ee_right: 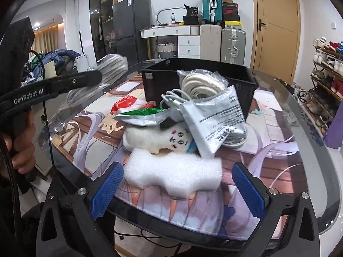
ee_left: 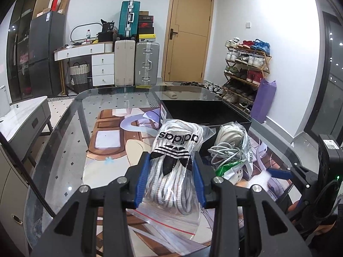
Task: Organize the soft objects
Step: 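Lift the Adidas bag with the left gripper while the right gripper grasps the white foam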
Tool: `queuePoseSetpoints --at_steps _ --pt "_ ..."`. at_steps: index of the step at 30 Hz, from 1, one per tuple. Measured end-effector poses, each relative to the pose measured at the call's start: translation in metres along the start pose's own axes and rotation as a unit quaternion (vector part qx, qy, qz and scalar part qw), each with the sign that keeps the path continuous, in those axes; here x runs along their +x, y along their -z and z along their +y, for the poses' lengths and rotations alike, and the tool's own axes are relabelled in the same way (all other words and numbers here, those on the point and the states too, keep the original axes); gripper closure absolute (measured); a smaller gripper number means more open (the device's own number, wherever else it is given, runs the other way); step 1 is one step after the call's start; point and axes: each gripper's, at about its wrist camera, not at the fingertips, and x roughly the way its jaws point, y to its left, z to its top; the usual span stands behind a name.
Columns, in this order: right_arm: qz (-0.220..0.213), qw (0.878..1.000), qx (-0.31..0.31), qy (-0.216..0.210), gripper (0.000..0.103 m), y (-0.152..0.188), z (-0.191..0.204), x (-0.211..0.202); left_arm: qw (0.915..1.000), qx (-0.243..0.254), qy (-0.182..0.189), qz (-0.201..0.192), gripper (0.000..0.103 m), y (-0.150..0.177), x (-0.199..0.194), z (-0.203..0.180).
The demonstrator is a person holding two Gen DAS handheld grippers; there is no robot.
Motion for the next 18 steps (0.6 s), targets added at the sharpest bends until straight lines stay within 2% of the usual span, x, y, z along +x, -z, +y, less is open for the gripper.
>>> queuePoseSetpoints --at_steps 8,16,18 --pt "-0.003 0.999 -0.029 0.015 0.000 -0.001 0.015 0.000 1.0000 -0.002 -0.006 0.001 0.066 -0.004 0.000 0.000" --pt "-0.001 1.000 0.003 0.015 0.001 0.004 0.003 -0.004 1.0000 0.005 -0.004 0.006 0.066 -0.002 0.003 -0.002" --pt "-0.005 1.000 -0.007 0.008 0.000 0.005 0.007 -0.004 0.9999 0.006 -0.003 0.007 0.066 -0.003 0.004 -0.003"
